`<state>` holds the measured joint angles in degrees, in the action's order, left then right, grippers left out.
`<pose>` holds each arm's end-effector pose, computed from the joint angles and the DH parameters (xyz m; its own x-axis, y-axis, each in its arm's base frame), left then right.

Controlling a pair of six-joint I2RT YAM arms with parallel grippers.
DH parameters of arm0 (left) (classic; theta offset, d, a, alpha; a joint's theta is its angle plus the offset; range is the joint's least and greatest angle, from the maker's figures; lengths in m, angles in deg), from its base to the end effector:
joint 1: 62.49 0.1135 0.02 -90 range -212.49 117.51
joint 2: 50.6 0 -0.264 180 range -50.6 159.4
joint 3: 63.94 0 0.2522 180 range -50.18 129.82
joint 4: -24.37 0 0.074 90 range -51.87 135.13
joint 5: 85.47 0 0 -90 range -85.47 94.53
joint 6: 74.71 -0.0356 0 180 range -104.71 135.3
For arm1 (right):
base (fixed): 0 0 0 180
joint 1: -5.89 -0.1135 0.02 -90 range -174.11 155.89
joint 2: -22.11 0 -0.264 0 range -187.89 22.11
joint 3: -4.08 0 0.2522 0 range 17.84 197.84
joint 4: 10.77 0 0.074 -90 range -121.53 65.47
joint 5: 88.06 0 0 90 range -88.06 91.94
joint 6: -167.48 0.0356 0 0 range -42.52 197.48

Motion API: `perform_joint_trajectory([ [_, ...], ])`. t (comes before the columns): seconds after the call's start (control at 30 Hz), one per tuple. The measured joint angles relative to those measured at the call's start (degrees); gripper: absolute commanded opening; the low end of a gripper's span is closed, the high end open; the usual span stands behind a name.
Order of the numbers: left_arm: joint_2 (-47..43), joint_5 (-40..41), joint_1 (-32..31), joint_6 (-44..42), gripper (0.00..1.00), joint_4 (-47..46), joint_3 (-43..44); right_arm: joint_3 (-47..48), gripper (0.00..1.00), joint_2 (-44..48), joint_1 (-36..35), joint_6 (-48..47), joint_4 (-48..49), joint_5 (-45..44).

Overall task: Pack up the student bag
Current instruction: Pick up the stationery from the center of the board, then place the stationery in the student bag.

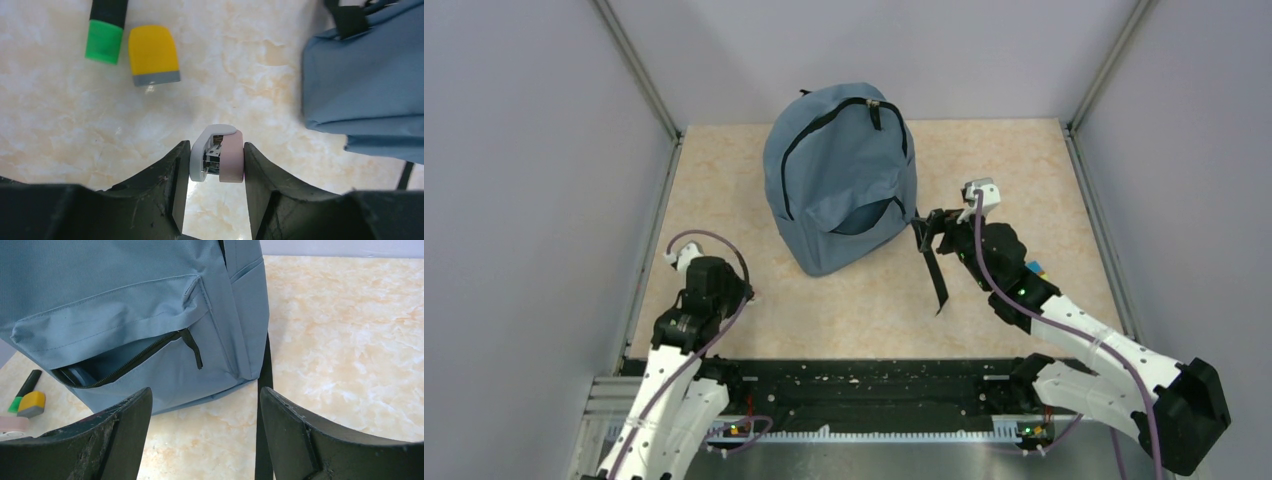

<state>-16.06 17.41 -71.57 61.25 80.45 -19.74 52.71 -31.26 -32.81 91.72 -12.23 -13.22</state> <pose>0.1258 -0.0121 0.2268 -0.4988 -0.6299 -0.5953 -0.5128 0.7682 -0.3833 0.1787 0.1313 0.2928 -0.1802 0.1598 -0.9706 -0.3675 0.9043 0.2172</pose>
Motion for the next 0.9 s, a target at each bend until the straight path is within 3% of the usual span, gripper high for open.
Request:
perform_joint_trajectory([
  [0.57,-0.5,-19.5,0.0,-12.1,0.43,-3.5,11.0,0.1,0.78,-0.9,0.0,0.9,0.0,1.2],
  [0.9,10.7,-25.9,-5.6,-14.8,0.43,-15.6,22.4,0.1,0.78,-1.5,0.0,1.0,-0.1,1.4],
])
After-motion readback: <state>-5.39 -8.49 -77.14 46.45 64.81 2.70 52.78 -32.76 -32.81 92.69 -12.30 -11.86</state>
